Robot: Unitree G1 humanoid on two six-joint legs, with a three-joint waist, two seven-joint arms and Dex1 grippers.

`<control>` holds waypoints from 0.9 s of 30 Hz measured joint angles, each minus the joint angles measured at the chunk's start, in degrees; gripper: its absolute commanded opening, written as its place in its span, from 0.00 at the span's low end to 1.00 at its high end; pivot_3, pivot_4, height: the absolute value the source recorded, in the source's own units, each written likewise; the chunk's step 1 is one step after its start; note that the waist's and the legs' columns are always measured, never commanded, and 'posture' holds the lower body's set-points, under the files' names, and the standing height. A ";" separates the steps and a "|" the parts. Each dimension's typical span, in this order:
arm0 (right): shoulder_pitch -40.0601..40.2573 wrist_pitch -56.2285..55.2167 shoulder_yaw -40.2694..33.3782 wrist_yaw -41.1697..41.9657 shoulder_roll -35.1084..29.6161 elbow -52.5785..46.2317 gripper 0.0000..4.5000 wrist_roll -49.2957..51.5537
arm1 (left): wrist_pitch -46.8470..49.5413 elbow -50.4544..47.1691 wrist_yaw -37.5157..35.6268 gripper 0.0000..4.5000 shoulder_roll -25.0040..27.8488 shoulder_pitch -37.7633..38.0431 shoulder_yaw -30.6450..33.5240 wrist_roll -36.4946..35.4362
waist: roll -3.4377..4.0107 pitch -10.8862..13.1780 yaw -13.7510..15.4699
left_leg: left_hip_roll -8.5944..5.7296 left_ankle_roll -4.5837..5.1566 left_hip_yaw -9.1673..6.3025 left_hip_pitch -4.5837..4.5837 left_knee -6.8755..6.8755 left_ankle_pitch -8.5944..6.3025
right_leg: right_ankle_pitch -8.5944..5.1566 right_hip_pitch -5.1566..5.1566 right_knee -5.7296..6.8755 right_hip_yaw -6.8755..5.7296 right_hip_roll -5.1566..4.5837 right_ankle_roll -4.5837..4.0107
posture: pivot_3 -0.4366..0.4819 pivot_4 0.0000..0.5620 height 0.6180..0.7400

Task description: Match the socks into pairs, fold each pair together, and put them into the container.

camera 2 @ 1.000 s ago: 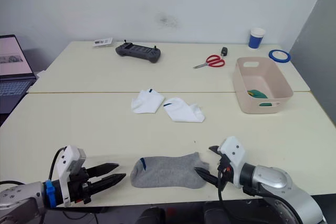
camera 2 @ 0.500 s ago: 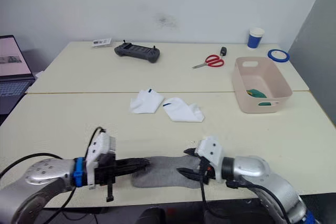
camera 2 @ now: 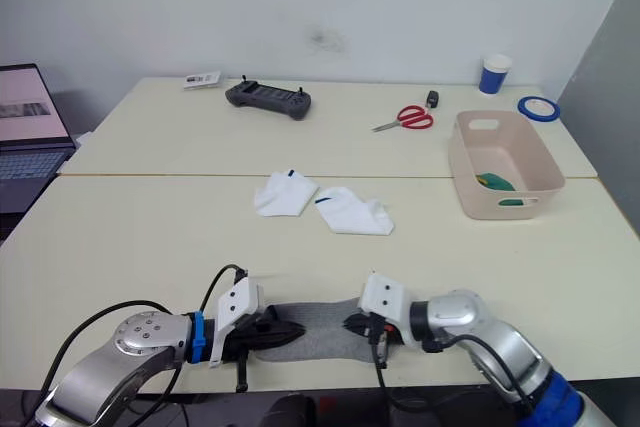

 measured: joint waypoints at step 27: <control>-1.74 1.52 -2.91 -2.07 -1.67 -0.91 0.01 -6.31 | -5.45 2.60 1.34 0.00 -0.54 -4.03 -1.76 6.14 | 0.02 -0.20 0.23 | 0.00 0.00 0.02 0.04 0.03 0.00 | 0.10 0.02 0.03 0.01 0.02 0.06 | 0.48 0.27 1.00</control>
